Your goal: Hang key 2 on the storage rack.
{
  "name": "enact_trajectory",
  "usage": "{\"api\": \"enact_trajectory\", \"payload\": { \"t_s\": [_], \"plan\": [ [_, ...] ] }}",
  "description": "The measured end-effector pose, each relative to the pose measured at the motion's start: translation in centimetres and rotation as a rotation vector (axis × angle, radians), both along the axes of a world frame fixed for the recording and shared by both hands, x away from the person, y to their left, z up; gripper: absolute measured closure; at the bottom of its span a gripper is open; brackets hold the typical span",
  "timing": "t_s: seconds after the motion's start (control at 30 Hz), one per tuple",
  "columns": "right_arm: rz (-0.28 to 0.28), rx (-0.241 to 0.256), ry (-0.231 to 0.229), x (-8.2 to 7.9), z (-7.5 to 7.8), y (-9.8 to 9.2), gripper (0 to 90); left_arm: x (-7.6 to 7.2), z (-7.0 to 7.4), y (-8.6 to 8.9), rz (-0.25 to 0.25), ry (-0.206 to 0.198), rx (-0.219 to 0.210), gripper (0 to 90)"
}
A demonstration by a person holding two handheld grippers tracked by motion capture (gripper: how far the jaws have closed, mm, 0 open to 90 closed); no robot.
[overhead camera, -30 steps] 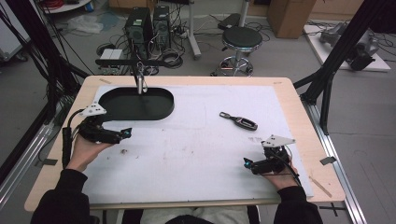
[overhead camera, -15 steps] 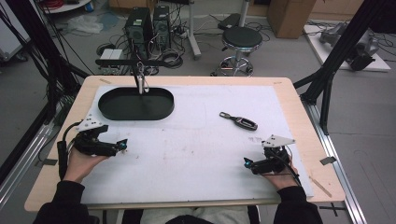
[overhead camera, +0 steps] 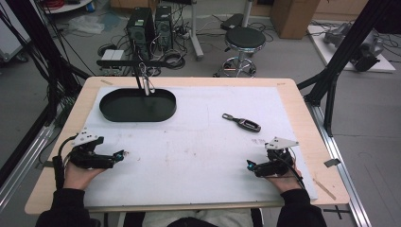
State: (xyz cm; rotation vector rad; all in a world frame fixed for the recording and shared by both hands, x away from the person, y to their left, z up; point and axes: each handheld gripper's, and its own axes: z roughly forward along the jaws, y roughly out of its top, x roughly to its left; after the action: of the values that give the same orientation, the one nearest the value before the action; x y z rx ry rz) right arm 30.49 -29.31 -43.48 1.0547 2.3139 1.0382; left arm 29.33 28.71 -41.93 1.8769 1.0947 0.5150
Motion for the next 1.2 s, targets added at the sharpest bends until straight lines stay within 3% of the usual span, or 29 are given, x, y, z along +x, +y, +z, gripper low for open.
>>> {"api": "enact_trajectory", "payload": {
  "t_s": [0.37,0.7,0.93,1.2],
  "plan": [
    [0.013,0.025,-0.006,0.6,0.7,0.4,0.8,-0.9,-1.0,0.1,0.001,0.015,0.012,1.7],
    [0.018,0.037,-0.004,2.2,1.5,0.6,0.8,-1.1,-1.3,0.3,-0.006,0.008,-0.006,1.7],
    [0.017,0.001,0.018,3.9,2.3,1.0,0.8,-1.2,-1.6,0.7,0.005,0.012,-0.014,1.7],
    [0.061,-0.037,0.026,6.0,3.9,1.8,0.8,-1.2,-1.6,0.5,-0.011,0.014,-0.016,1.7]
  ]
}}
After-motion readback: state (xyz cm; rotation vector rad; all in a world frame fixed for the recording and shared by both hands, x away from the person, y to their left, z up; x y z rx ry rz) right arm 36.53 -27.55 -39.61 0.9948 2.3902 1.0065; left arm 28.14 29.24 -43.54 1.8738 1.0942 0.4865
